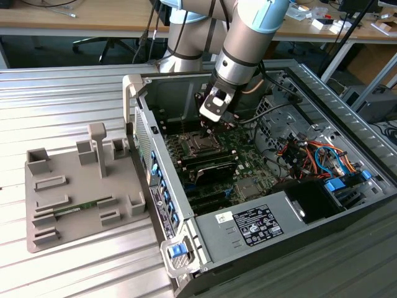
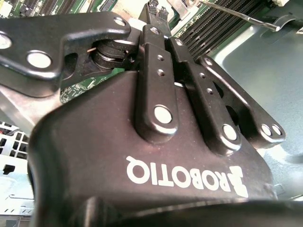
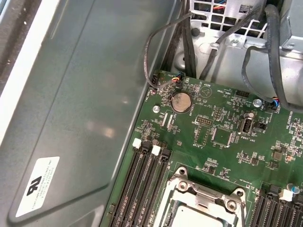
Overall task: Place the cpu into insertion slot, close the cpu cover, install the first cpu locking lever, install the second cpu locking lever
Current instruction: 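Install the first cpu locking lever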
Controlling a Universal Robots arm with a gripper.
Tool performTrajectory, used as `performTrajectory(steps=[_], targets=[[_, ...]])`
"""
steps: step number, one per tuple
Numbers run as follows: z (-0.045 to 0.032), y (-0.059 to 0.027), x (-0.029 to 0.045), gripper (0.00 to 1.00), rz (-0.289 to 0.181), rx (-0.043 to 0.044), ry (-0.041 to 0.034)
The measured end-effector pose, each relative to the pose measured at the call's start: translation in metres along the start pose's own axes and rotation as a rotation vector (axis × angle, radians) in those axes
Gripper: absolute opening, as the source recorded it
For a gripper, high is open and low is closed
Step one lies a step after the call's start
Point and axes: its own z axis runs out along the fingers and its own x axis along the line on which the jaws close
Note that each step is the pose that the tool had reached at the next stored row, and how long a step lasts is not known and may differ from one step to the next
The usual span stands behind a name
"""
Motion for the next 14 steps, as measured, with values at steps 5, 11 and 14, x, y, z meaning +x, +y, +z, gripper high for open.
performTrajectory(steps=[5, 11, 14], targets=[[0.0, 0.0, 0.0, 0.1, -0.009, 0.0004, -0.0007], [0.0, 0.0, 0.0, 0.1, -0.017, 0.0008, -0.0013], [0.0, 0.0, 0.0, 0.1, -0.02, 0.001, -0.0016]])
